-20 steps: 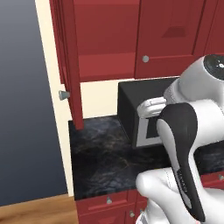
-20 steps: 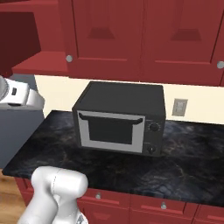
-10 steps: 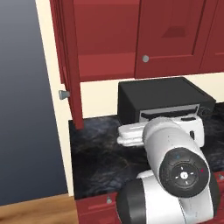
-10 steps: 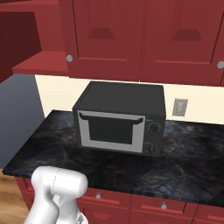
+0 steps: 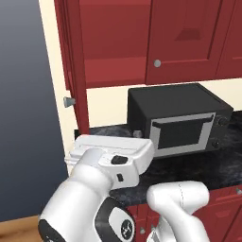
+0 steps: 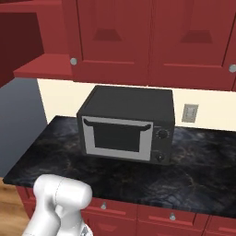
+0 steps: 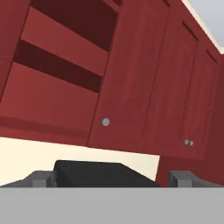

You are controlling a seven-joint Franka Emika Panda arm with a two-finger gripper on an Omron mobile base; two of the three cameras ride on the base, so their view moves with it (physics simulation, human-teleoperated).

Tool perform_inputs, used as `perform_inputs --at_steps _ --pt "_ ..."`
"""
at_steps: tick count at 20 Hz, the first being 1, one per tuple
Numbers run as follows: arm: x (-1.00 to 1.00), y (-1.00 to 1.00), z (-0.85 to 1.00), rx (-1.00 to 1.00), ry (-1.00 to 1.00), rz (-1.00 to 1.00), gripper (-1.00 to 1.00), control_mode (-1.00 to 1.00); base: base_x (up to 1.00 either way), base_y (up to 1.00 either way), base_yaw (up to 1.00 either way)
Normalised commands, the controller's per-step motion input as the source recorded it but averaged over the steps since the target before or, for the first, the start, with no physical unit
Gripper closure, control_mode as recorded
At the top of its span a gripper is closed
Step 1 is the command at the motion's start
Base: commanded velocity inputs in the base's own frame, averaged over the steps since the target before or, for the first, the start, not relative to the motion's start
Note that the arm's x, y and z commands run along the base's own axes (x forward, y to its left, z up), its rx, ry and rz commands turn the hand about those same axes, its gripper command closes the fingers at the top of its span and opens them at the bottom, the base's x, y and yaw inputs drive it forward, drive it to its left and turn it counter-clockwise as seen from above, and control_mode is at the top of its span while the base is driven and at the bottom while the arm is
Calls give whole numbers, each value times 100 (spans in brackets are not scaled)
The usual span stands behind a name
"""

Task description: Open the cabinet and move the ladle to the pot. Then close the cabinet.

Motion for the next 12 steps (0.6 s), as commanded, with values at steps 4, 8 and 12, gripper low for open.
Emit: perform_inputs --at_steps 4,8,12 --pt "8 75 0 -16 -35 -29 -100 -100 0 0 0" --pt "7 76 3 -13 -23 -31 -100 -100 0 0 0" --pt "18 78 4 -3 -3 -27 -100 -100 0 0 0"
